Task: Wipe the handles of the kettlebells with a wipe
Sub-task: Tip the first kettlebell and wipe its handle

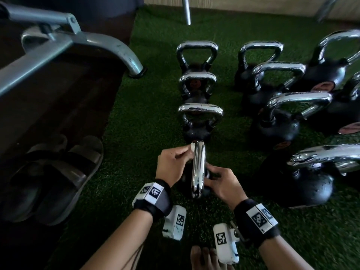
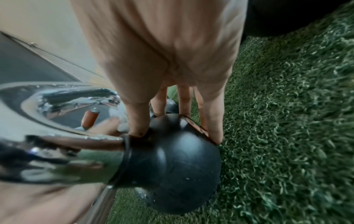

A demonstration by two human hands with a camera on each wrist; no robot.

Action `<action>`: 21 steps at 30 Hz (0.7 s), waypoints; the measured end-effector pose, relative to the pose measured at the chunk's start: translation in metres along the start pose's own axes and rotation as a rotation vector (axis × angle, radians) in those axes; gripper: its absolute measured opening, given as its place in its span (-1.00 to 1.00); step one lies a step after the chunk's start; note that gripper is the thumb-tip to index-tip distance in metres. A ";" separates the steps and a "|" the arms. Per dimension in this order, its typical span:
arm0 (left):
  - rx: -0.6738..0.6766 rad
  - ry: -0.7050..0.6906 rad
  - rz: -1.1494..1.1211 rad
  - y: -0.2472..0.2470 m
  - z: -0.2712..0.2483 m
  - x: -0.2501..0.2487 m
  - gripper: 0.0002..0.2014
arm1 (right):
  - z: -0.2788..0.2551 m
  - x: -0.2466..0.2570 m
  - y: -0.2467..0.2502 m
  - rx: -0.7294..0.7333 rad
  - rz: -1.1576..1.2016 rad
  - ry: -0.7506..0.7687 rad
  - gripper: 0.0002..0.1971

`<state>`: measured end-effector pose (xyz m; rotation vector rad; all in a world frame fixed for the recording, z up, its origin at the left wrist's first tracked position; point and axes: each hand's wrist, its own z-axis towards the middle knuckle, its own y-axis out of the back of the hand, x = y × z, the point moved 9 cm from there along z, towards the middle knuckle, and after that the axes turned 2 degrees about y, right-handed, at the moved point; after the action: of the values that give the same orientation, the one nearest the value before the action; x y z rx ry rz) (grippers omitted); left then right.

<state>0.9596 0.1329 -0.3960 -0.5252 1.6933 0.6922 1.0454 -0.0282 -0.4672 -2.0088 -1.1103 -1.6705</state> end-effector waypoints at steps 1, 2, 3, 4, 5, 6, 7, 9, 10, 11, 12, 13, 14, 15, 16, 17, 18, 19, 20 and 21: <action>0.023 0.012 -0.080 -0.001 0.002 -0.002 -0.79 | 0.000 0.000 -0.001 0.008 0.017 -0.002 -0.27; 0.045 0.018 -0.159 -0.001 0.002 -0.003 -0.77 | 0.000 0.000 -0.002 0.015 0.035 -0.007 -0.31; 0.070 0.016 -0.231 -0.002 0.001 -0.005 -0.75 | -0.001 0.000 -0.002 0.013 0.046 -0.005 -0.29; 0.095 0.011 -0.283 -0.002 -0.003 -0.007 -0.74 | -0.001 -0.002 -0.001 -0.002 0.045 -0.003 -0.23; 0.121 0.008 -0.314 -0.002 -0.007 -0.009 -0.74 | -0.002 -0.004 0.000 -0.013 0.039 -0.001 -0.20; 0.147 0.003 -0.322 -0.002 -0.010 -0.010 -0.74 | -0.002 -0.005 0.000 -0.013 0.026 0.009 -0.24; 0.176 -0.001 -0.318 -0.001 -0.012 -0.011 -0.74 | -0.002 -0.005 0.000 -0.007 0.015 0.018 -0.32; 0.220 0.007 -0.307 0.000 -0.011 -0.014 -0.74 | -0.002 -0.004 0.000 0.015 0.004 0.028 -0.44; 0.216 0.018 -0.315 0.001 -0.009 -0.014 -0.75 | -0.002 -0.001 -0.001 0.027 -0.005 0.033 -0.46; 0.198 0.030 -0.339 0.003 -0.008 -0.017 -0.76 | -0.003 0.003 -0.002 0.034 -0.009 0.048 -0.46; 0.174 0.049 -0.363 0.004 -0.009 -0.018 -0.78 | -0.004 0.005 -0.001 0.030 -0.015 0.056 -0.48; 0.166 0.076 -0.388 0.005 -0.013 -0.017 -0.81 | -0.005 0.007 -0.001 0.027 -0.011 0.060 -0.51; 0.177 0.101 -0.399 0.005 -0.019 -0.017 -0.82 | -0.005 0.006 -0.001 0.027 -0.002 0.057 -0.56; 0.210 0.126 -0.404 0.004 -0.026 -0.015 -0.81 | -0.005 0.002 0.001 0.015 0.015 0.046 -0.62; 0.256 0.145 -0.394 0.004 -0.033 -0.014 -0.77 | -0.006 0.000 0.001 0.003 0.070 0.028 -0.66; 0.301 0.157 -0.376 0.005 -0.038 -0.013 -0.75 | -0.006 -0.002 0.002 -0.012 0.088 0.009 -0.64; 0.326 0.157 -0.346 0.007 -0.041 -0.013 -0.73 | -0.005 -0.003 0.002 -0.019 0.084 0.002 -0.52; 0.321 0.142 -0.320 0.010 -0.042 -0.014 -0.72 | -0.004 -0.002 0.000 0.007 0.036 0.011 -0.38; 0.300 0.119 -0.304 0.014 -0.042 -0.015 -0.72 | -0.002 -0.001 -0.003 0.034 0.012 0.016 -0.30; 0.278 0.106 -0.307 0.016 -0.044 -0.015 -0.72 | 0.000 -0.001 -0.004 0.040 0.011 0.023 -0.28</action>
<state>0.9210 0.1142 -0.3722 -0.6139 1.7240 0.2066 1.0427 -0.0262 -0.4687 -1.9631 -1.1139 -1.6482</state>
